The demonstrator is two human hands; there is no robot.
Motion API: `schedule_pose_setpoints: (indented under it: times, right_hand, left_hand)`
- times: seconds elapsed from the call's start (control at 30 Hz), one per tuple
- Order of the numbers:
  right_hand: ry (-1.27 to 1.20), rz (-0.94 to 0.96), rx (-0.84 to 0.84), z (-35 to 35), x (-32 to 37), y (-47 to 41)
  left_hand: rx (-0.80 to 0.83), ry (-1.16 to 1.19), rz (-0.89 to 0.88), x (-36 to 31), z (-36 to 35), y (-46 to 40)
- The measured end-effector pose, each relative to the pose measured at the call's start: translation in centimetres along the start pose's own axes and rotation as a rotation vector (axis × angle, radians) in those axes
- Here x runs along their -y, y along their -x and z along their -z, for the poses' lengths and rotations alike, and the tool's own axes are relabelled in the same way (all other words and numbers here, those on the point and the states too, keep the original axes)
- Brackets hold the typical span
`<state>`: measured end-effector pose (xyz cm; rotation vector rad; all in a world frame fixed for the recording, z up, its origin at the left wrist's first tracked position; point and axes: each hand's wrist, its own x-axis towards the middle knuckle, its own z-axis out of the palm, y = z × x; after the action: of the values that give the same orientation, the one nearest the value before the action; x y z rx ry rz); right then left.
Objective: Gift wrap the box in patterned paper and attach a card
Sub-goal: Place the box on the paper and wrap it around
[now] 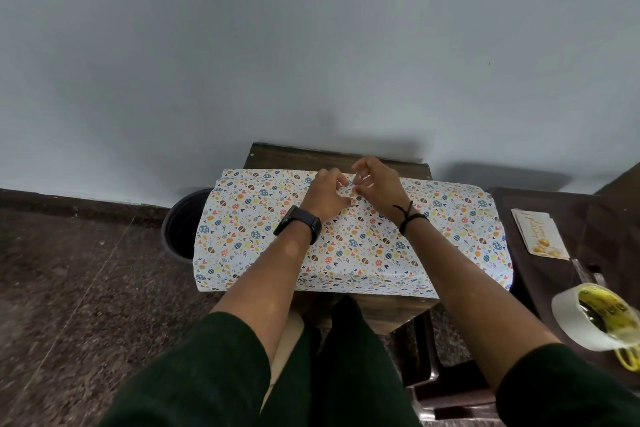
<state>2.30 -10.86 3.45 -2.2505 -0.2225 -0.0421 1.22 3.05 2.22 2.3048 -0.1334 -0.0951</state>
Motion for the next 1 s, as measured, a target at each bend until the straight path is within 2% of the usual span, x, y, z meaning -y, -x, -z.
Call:
schedule_pose_setpoints:
  times: [0.17,0.5,0.87,1.0]
  right_hand:
    - [0.031,0.014,-0.002,-0.4,-0.1,-0.1]
    - [0.162,0.013,0.118,0.1,0.3,-1.0]
    - [0.296,0.056,0.152,0.2,0.4,-1.3]
    - [0.216,-0.038,0.171,1.4,0.2,-1.7]
  left_hand:
    - [-0.028,0.003,0.015,-0.1,-0.2,-0.2]
    - [-0.156,0.030,0.073,-0.5,-1.2,-0.5]
    - [-0.147,0.029,0.074,-0.5,-1.0,-0.5]
    - [-0.135,0.040,0.086,-0.6,-1.0,-0.5]
